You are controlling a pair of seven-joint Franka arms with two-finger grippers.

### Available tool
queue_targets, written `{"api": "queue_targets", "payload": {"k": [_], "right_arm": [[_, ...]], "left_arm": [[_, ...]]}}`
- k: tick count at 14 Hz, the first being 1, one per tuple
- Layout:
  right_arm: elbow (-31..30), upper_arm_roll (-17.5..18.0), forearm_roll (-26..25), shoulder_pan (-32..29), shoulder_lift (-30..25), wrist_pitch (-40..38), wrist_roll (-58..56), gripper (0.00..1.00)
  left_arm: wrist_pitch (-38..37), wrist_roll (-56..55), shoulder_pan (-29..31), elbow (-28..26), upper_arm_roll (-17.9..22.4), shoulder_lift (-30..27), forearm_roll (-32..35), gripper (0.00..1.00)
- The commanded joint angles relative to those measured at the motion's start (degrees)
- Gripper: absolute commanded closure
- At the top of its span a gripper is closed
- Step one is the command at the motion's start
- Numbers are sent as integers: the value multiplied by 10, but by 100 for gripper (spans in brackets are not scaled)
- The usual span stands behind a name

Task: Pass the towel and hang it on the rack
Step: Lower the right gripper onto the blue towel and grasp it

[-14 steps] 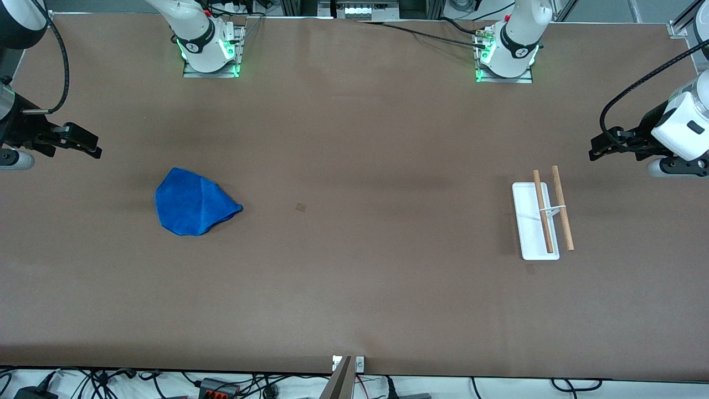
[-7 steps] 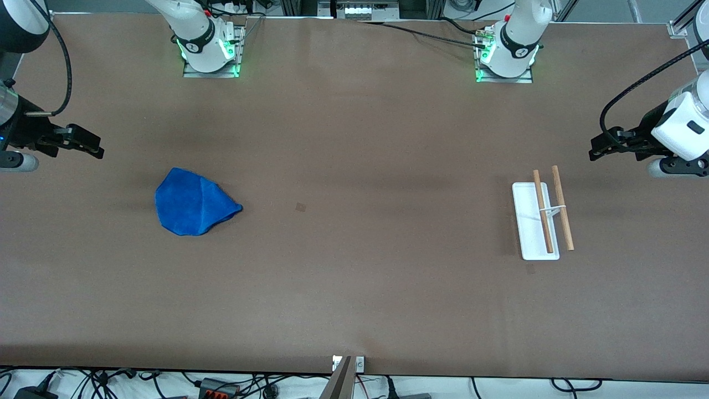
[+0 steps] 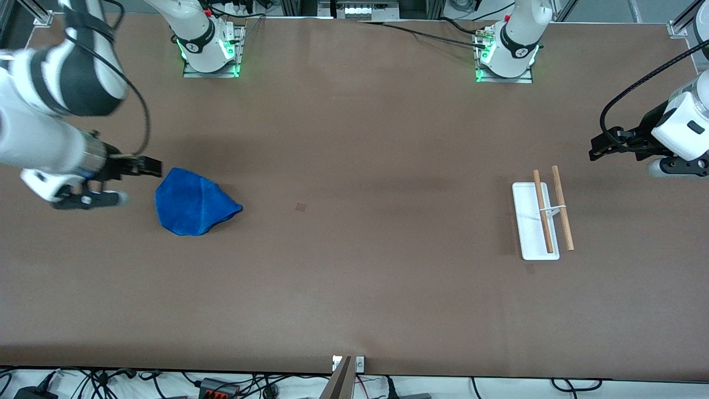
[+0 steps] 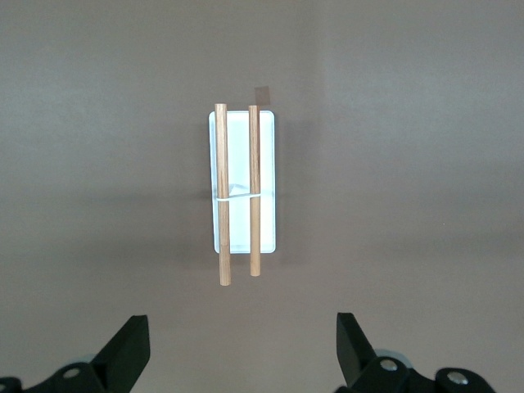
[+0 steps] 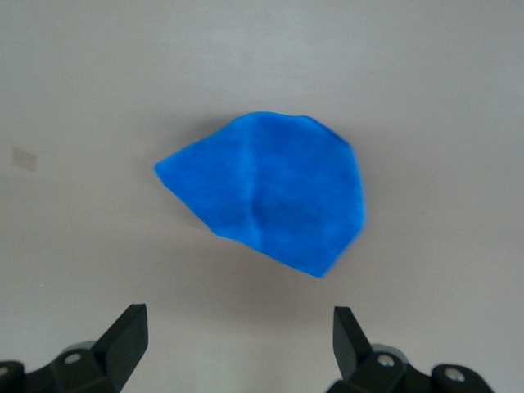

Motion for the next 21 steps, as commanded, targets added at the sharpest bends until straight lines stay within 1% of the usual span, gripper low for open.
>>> {"api": "queue_targets", "payload": {"k": [1,4,5,7,11,13,14,15,19,21], "right_arm": [[10,-4,21,26,49,52,-6,0],[19,-4,18,63,107,103,-8,0],[22,-4,11,76,125,121,-27,0],[22,-4,1,79,151,135,-133,0],[22,-5,-2,88,182,159,-298,0],[22,-5,-20,93,191,167,-385,0],[22,-5,-30,90,200,173,-412,0],[22,-5,-34,89,207,179,-430,0],[22,-5,-33,92,227,182,-438,0],[22,-5,-32,91,232,189,-460,0]], "left_arm": [[-12,14,5,16,-2,7,-2,0],[-12,20,5,16,-2,7,-3,0],[-12,20,5,16,-2,7,-3,0],[-12,20,5,16,-2,7,-3,0],[-12,20,5,16,0,7,-3,0],[-12,20,5,16,0,7,-3,0],[-12,20,5,16,0,7,-3,0],[-12,20,5,16,1,7,-3,0],[-12,20,5,16,1,7,-3,0],[-12,20,5,16,1,7,-3,0]]}}
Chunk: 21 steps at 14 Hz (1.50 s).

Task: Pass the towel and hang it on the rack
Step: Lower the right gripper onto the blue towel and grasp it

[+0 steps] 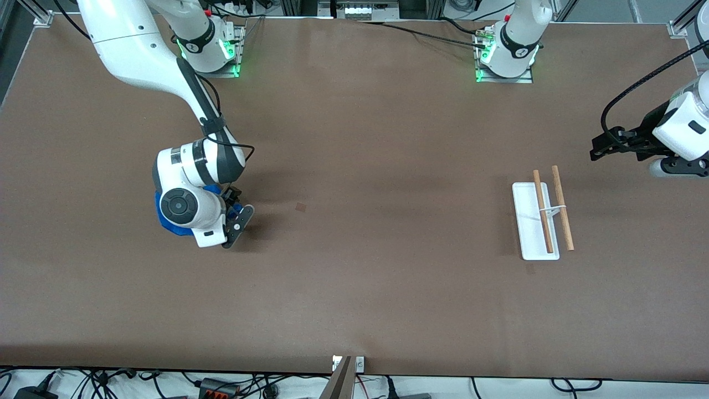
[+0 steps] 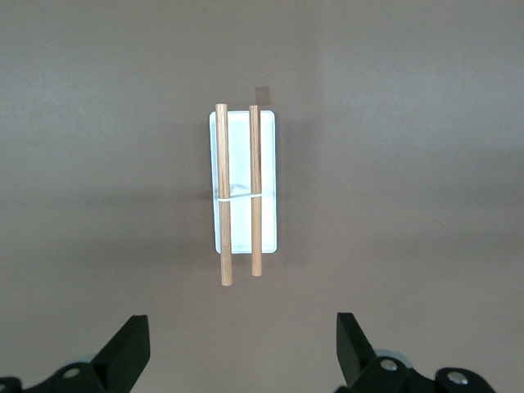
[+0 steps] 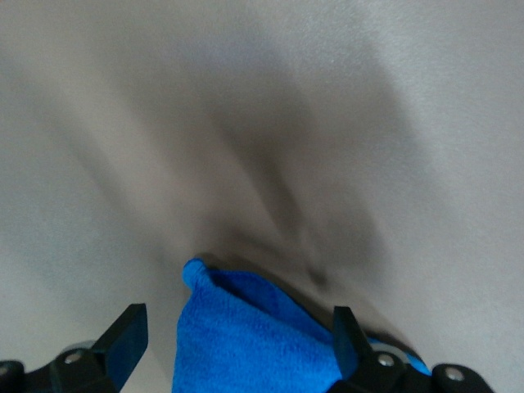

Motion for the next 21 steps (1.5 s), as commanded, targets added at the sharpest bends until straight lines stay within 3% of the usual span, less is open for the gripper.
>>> {"api": "queue_targets", "payload": {"k": [1,4,5,7,8,10,11,12,16,19,21], "right_arm": [[11,-3,-2,1,15,9,-36,0],[11,-3,1,1,18,10,-46,0],[11,-3,0,1,18,9,-49,8],[12,-3,-5,4,15,-4,-80,38],[13,-3,-2,5,14,-5,-87,63],[15,-3,-5,1,14,-5,-96,88],[15,-3,-5,0,14,-5,-96,95],[15,-4,-5,0,14,-5,-96,99],[40,-4,-3,1,9,-24,-95,100],[124,-2,16,8,-12,-104,-72,100],[156,-1,61,9,-36,-156,-26,100]], "left_arm": [[-12,15,5,16,0,7,-3,0],[-12,15,5,16,0,7,-3,0],[-12,15,5,16,0,7,-3,0],[-12,15,5,16,0,7,-3,0],[-12,15,5,16,0,7,-3,0],[-12,15,5,16,0,7,-3,0],[-12,16,5,16,0,7,-3,0],[-12,15,5,16,0,7,-2,0],[-12,16,5,16,1,7,-2,0],[-12,16,5,16,1,7,-4,0],[-12,18,5,16,1,7,-5,0]]}}
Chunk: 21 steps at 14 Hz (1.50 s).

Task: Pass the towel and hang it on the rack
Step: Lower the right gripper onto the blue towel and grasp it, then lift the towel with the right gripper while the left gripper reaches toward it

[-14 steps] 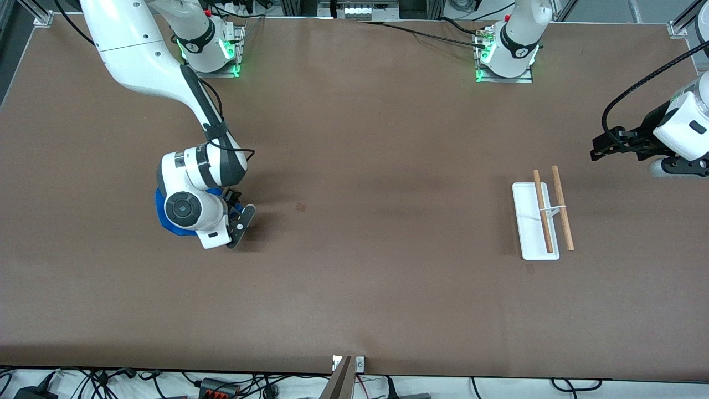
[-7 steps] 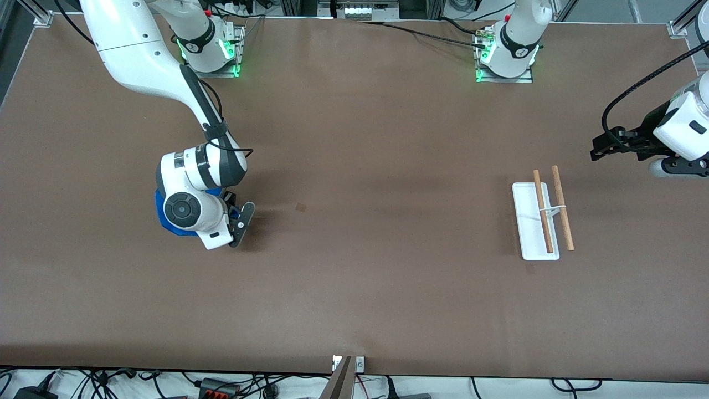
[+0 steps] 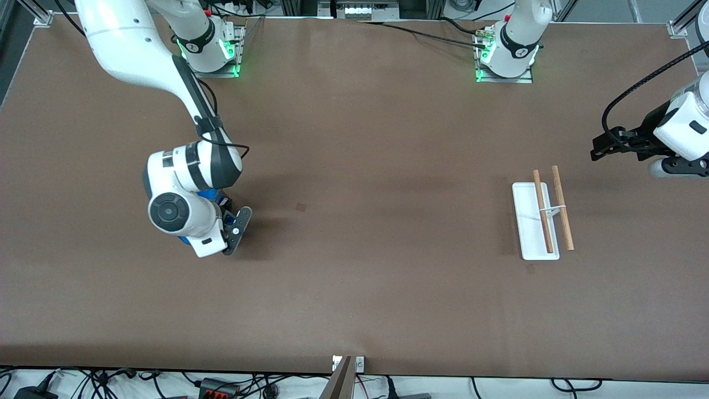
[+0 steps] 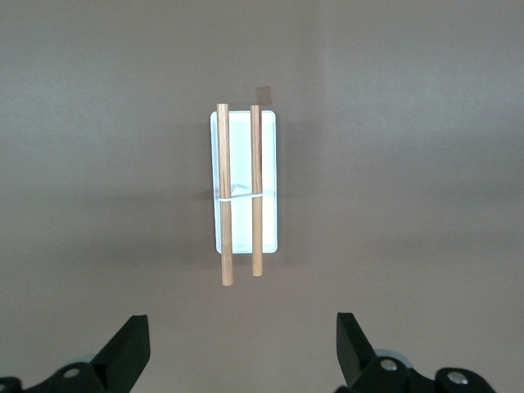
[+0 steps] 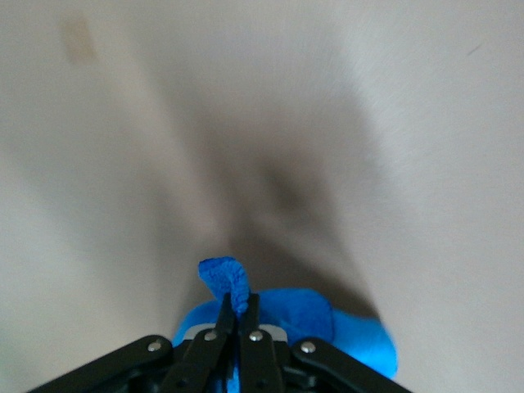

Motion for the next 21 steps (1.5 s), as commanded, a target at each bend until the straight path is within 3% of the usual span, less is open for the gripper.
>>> {"api": "queue_targets", "payload": {"k": [1,4,6,8,12,15,17,19,21], "right_arm": [[36,11,72,5,-49,-57,46,100],[39,45,150,15,-96,-57,144,100],[76,103,159,22,-104,-48,239,100],[132,134,159,46,-91,-15,344,100],[140,135,164,117,-73,112,462,100],[140,135,164,156,-69,181,581,100],[140,135,163,169,-69,197,617,100],[140,135,164,171,-69,204,621,100],[139,135,164,170,-69,204,620,100]], "left_arm": [[-12,19,5,16,0,7,-6,0],[-12,18,5,16,0,7,-6,0],[-16,16,5,15,1,12,-9,0],[-41,17,5,15,1,18,-9,0],[-49,19,2,15,-3,26,-23,0],[-48,89,-2,21,-5,46,-48,0],[-49,106,-5,21,-6,56,-73,0],[-41,210,-6,23,-7,91,-136,0],[-36,283,-6,22,-8,118,-154,0]]}}
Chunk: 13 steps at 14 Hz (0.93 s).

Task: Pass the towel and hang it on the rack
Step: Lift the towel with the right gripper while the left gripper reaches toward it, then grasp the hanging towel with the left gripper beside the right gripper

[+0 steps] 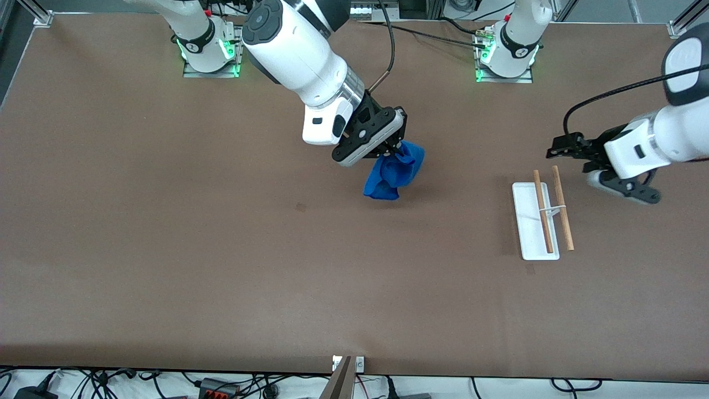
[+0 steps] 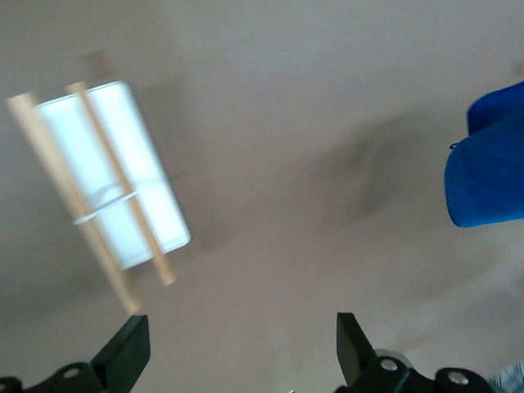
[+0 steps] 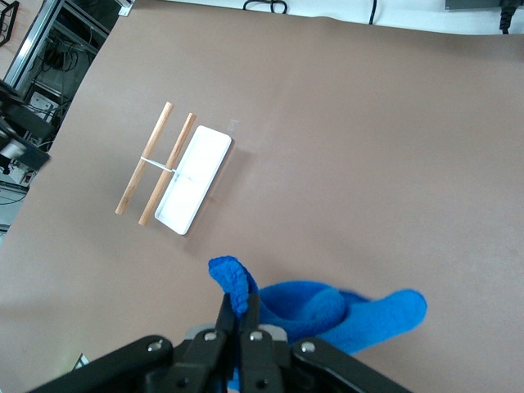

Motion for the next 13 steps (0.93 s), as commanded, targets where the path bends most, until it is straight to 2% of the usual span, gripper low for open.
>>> {"api": "queue_targets", "payload": {"k": [1,4,5,7,10,13], "right_arm": [[13,-2,10,1,5,1,9,100],[12,-3,9,1,5,1,6,100],[12,-3,9,1,5,1,6,100],[12,-3,9,1,5,1,6,100],[12,-3,9,0,5,1,5,100],[12,-3,9,-1,5,1,4,100]], "left_arm": [[-4,121,-5,22,-2,51,-24,0],[34,288,-9,18,-11,89,-119,0],[48,366,-12,17,-21,106,-145,0],[73,431,-10,1,-53,124,-207,0],[133,524,-6,-9,-118,146,-232,0],[147,593,-12,-38,-131,148,-269,0]]}}
